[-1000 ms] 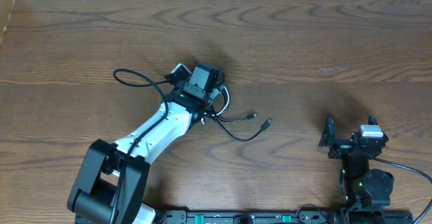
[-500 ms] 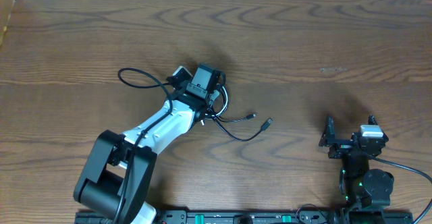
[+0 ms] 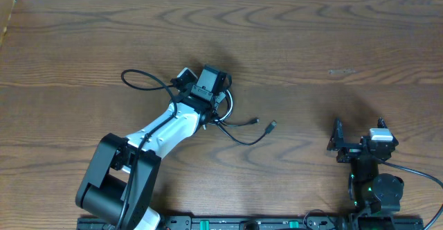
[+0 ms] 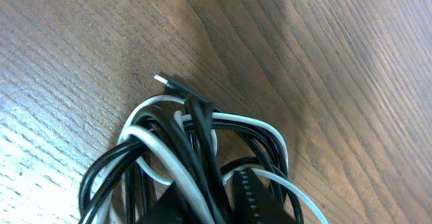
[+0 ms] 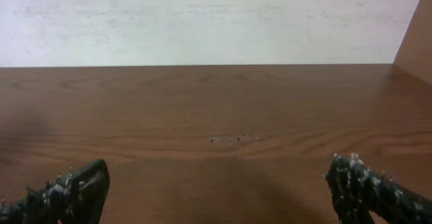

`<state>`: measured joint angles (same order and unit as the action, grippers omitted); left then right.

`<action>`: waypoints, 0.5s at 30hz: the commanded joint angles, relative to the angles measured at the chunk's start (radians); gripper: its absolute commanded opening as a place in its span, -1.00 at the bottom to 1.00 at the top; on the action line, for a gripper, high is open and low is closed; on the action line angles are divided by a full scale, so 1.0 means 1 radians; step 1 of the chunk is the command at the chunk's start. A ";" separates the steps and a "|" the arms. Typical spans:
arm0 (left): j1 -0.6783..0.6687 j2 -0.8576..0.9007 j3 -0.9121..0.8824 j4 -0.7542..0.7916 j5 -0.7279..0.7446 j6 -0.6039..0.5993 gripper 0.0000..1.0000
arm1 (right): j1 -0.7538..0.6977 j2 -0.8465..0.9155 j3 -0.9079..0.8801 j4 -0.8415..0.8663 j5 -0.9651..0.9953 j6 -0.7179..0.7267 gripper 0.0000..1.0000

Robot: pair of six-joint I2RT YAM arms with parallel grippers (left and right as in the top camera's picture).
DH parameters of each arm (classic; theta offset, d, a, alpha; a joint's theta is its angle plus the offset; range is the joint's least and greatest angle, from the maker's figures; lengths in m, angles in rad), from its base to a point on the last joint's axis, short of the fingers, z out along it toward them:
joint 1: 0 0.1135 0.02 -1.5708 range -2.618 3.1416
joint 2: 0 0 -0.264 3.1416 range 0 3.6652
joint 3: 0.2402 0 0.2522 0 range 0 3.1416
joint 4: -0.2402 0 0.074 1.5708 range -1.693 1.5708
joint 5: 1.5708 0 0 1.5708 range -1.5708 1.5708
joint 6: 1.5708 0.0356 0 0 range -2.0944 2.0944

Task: Untangle cables
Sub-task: 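Lift the grasped cable bundle upward with the left gripper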

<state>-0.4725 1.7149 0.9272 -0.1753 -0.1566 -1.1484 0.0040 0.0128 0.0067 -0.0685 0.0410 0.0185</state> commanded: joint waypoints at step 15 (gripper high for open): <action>0.000 -0.151 0.013 0.000 -0.007 0.444 -0.85 | -0.003 -0.002 -0.002 -0.003 0.005 0.014 0.99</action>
<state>-0.4725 1.6585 0.9272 -0.1761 -0.1558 -0.9039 0.0040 0.0128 0.0067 -0.0685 0.0410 0.0189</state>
